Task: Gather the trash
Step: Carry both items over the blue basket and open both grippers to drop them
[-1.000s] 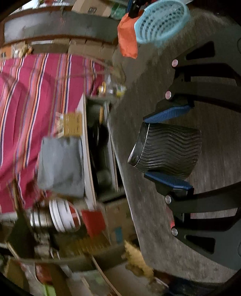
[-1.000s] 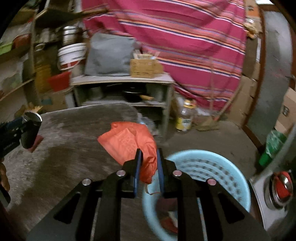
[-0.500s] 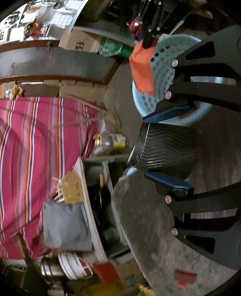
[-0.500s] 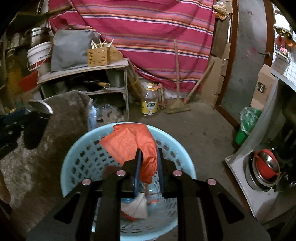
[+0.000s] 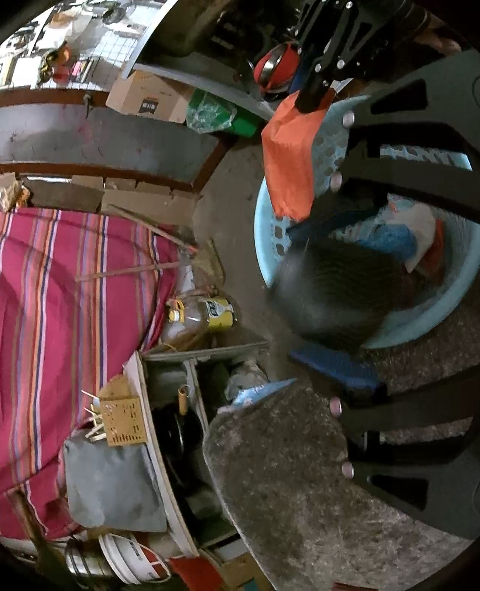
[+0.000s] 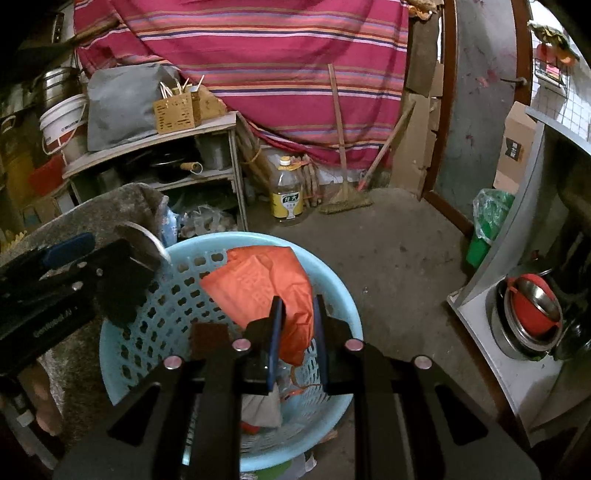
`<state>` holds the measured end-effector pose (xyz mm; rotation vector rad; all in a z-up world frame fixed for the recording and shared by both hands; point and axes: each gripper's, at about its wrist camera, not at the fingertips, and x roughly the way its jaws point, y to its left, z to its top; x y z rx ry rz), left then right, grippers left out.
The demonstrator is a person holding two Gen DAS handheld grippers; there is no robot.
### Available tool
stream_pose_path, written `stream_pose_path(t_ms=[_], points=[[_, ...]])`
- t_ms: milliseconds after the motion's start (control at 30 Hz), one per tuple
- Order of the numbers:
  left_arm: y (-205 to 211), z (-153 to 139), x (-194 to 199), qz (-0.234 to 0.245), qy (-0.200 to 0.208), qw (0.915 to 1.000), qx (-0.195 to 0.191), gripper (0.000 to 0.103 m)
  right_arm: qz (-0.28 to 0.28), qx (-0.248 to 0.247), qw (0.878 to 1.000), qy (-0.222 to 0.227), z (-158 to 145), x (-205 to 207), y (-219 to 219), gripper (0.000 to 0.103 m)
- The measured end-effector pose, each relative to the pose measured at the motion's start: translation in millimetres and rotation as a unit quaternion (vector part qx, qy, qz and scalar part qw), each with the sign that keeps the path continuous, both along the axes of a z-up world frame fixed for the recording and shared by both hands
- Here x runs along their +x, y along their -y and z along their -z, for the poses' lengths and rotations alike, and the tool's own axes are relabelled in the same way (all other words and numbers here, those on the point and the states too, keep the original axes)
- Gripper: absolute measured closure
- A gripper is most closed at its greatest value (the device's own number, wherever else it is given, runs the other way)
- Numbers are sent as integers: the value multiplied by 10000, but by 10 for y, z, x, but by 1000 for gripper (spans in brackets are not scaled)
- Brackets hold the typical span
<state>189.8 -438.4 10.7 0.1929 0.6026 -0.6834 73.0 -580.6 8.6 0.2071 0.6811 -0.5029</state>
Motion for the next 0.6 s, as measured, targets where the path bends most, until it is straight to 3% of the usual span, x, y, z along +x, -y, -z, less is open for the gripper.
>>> stream_pose_path(t_ms=[100, 267, 400, 433, 533, 600], points=[[-90, -86, -30, -115, 247, 9996, 24, 21, -20, 4, 10000, -8, -10, 35, -17, 86], [-377, -253, -14, -458, 651, 9968, 87, 7, -95, 20, 9999, -73, 6, 109, -92, 85], [-695, -292, 50, -685, 773, 9945, 158, 5, -120, 125, 9997, -150, 25, 214, -148, 84], [-776, -295, 70, -733, 778, 9941, 174, 5, -122, 131, 9997, -187, 32, 247, -166, 80], [-1117, -298, 147, -961, 842, 9914, 279, 5, -85, -33, 9996, -248, 43, 339, -284, 27], [-1344, -304, 231, -1125, 863, 9893, 329, 5, -92, -207, 9992, -335, 43, 394, -384, 25]])
